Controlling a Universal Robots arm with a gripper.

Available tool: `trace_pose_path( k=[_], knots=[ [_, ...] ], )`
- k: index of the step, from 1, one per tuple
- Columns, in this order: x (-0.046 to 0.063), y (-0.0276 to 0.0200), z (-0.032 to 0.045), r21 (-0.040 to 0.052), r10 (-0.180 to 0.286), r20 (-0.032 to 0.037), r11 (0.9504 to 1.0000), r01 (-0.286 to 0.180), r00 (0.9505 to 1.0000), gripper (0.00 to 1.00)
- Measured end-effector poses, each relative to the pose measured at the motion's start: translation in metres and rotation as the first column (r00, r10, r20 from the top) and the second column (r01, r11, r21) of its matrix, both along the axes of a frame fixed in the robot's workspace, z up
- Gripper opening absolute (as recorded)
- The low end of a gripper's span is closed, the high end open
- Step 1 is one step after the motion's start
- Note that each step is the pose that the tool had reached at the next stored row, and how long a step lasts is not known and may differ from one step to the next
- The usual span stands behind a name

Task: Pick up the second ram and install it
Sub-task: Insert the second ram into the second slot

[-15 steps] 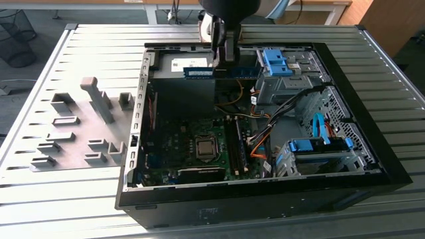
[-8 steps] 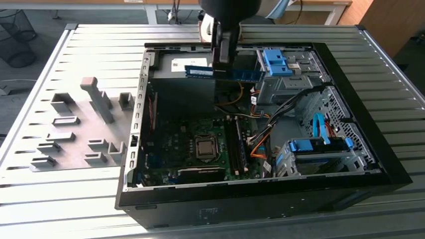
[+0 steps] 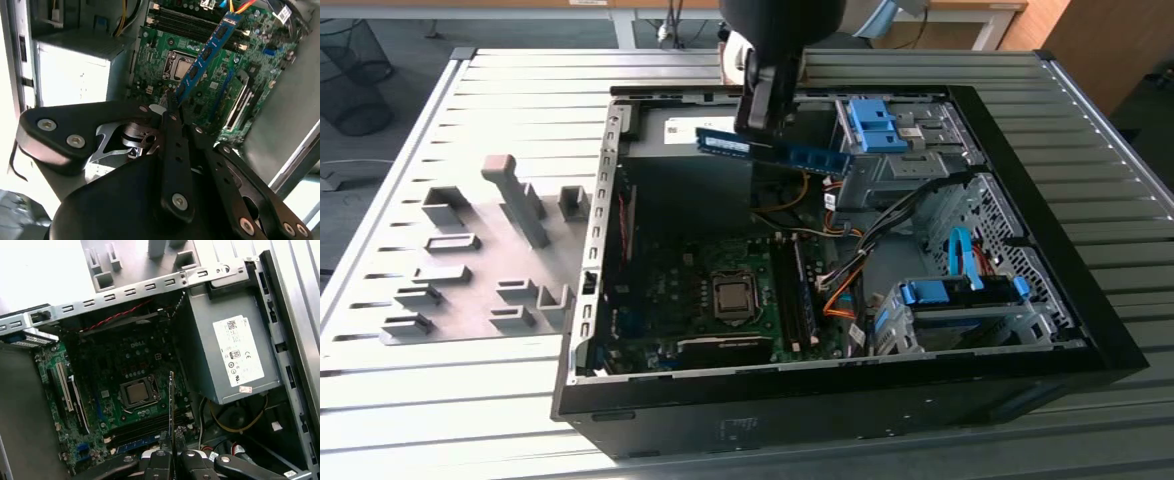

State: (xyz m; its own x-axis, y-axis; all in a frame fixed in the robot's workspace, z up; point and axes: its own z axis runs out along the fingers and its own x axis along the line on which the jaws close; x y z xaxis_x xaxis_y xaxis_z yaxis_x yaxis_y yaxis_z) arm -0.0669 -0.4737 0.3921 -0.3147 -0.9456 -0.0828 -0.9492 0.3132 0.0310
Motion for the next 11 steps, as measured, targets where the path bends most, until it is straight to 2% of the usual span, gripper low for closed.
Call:
trace_pose_path(
  k=[3, 5, 8, 11],
  knots=[
    [0.0000, 0.0000, -0.0010, 0.0000, -0.054, 0.0000, 0.9985, 0.054, 0.9985, 0.14],
    [0.0000, 0.0000, -0.0017, 0.0000, -0.091, 0.0000, 0.9959, 0.091, 0.9959, 0.14],
    [0.0000, 0.0000, -0.0028, 0.0000, -0.146, 0.0000, 0.9893, 0.146, 0.9893, 0.14],
    [0.0000, 0.0000, -0.0039, 0.0000, -0.199, 0.0000, 0.9799, 0.199, 0.9799, 0.14]
  ],
)
